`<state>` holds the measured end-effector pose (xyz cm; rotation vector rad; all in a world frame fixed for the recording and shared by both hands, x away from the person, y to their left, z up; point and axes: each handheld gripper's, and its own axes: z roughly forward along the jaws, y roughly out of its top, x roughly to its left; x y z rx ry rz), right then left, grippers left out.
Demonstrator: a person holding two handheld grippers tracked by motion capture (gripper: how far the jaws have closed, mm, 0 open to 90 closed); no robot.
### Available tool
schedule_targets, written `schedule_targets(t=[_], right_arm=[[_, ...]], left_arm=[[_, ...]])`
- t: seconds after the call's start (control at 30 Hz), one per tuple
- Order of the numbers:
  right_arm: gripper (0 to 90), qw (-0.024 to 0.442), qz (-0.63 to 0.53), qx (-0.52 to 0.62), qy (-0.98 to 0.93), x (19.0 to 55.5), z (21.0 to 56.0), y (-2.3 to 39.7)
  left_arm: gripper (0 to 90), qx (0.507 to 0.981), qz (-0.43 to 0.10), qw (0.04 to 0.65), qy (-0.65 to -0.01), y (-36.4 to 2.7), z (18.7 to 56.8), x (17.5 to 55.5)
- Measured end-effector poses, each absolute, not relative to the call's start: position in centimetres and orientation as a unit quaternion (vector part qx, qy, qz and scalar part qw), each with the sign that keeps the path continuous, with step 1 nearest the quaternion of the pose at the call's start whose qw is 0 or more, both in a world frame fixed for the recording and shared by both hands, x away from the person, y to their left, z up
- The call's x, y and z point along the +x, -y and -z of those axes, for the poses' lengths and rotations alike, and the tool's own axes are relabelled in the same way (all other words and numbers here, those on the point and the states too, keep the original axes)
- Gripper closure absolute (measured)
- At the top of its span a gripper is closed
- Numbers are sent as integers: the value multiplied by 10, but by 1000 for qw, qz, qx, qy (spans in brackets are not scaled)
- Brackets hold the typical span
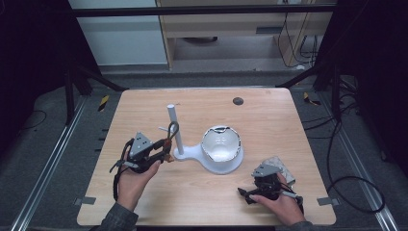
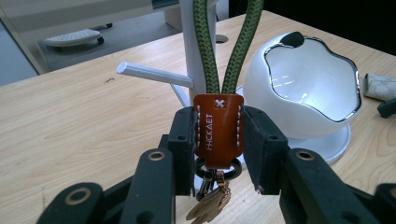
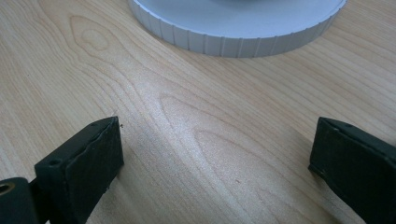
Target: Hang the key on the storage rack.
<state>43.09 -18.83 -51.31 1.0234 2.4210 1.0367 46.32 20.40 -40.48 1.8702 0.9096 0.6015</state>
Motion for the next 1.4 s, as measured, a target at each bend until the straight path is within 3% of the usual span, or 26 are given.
schedule_targets(t=[0.87, 1.4], right_arm=[[26, 157, -361, 360, -846, 430, 513, 189], [54, 176, -323, 359, -858, 436, 472, 213]], left_arm=[[635, 759, -242, 468, -382, -188, 419, 482], [342, 782, -235, 438, -377, -203, 424, 470]])
